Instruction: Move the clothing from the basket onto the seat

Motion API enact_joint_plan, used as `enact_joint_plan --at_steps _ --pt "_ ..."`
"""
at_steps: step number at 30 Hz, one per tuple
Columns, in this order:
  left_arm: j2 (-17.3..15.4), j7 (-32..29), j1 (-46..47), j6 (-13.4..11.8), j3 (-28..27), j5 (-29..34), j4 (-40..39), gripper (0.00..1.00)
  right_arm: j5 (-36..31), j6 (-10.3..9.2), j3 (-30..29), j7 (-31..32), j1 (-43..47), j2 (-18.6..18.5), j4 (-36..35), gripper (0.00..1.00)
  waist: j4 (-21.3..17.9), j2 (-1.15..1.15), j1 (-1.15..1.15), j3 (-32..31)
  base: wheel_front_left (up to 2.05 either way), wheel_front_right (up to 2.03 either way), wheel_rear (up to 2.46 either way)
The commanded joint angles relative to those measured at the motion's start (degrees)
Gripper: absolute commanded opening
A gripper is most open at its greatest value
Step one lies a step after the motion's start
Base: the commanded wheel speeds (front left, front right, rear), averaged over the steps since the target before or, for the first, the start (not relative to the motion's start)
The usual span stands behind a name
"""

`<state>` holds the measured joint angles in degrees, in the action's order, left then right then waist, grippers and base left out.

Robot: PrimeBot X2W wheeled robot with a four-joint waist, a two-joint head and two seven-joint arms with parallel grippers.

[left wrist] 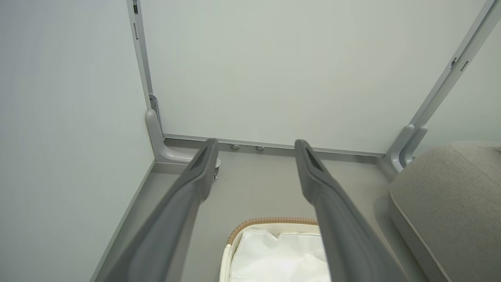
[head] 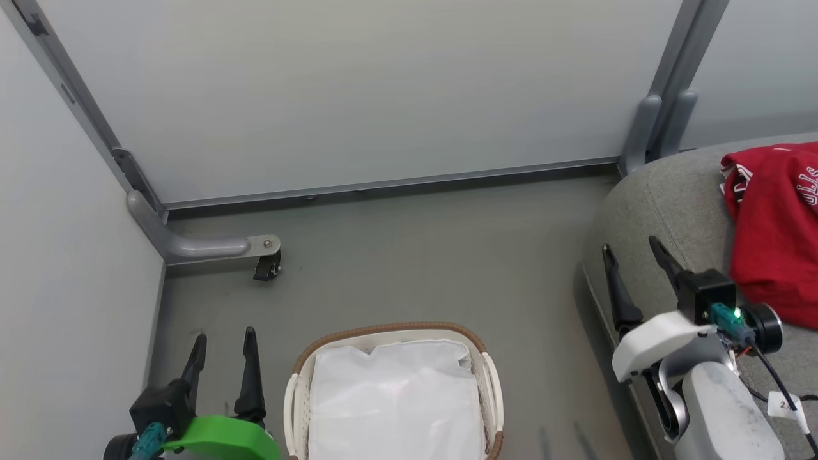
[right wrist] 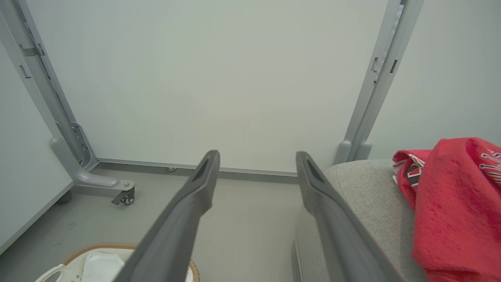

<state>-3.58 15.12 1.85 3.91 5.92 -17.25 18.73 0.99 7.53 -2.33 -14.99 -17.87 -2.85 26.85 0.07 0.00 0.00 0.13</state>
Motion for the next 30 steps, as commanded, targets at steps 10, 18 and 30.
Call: enact_joint_plan --at_steps 10,18,30 --pt "0.51 0.03 -4.54 0.77 -2.69 0.45 -1.06 1.0 9.69 -0.08 3.64 -0.29 9.48 -0.15 -4.08 1.0 -0.11 0.0 0.0 -1.54 0.0 0.0 0.0" --pt "0.65 0.03 -5.44 0.49 -2.78 -0.42 -0.91 1.0 9.18 -0.08 3.54 -0.29 11.57 -0.14 -4.26 1.0 -1.2 0.0 0.0 -1.66 0.0 0.0 0.0" --pt "0.64 0.03 -4.6 -0.23 -1.71 -0.75 -0.35 1.0 8.86 -0.08 3.95 -0.29 10.23 -0.14 -3.91 1.0 -1.25 0.0 0.0 -1.45 0.0 0.0 0.0"
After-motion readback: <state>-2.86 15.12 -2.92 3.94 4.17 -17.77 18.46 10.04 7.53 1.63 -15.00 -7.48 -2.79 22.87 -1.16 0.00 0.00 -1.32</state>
